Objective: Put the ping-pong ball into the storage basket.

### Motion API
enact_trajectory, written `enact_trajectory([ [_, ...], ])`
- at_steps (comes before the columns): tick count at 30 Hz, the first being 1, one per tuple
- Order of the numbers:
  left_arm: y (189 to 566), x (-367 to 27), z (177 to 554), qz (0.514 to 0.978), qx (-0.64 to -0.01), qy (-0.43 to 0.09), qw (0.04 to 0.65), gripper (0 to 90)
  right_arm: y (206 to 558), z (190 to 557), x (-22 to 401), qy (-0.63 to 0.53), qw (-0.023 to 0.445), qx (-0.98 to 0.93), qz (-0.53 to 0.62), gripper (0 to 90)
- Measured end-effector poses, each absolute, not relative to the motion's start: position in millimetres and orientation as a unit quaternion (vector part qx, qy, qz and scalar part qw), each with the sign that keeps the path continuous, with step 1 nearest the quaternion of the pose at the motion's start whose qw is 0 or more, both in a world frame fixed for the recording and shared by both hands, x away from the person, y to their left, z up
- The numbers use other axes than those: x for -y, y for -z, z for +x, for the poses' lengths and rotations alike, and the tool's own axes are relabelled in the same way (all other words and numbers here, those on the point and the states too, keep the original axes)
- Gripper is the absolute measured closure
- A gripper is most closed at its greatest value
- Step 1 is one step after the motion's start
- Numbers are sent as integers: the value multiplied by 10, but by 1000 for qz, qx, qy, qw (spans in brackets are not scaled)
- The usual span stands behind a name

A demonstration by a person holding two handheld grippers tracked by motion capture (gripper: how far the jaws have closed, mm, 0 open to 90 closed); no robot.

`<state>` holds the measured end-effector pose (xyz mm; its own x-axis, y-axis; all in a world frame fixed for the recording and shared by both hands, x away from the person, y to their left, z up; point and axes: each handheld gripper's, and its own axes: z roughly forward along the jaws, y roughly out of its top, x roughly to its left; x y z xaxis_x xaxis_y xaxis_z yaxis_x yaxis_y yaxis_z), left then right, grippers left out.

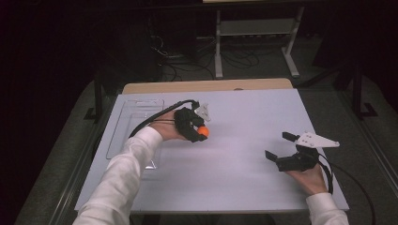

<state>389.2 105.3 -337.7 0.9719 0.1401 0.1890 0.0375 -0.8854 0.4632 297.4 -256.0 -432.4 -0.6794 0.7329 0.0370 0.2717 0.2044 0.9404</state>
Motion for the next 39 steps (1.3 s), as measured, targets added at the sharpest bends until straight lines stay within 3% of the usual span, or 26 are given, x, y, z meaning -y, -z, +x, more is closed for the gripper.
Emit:
enact_trajectory([
  [39,2966,-1536,3734,955,-78,-142,248,512,4325,2969,2532,-533,214,-748,332,0],
])
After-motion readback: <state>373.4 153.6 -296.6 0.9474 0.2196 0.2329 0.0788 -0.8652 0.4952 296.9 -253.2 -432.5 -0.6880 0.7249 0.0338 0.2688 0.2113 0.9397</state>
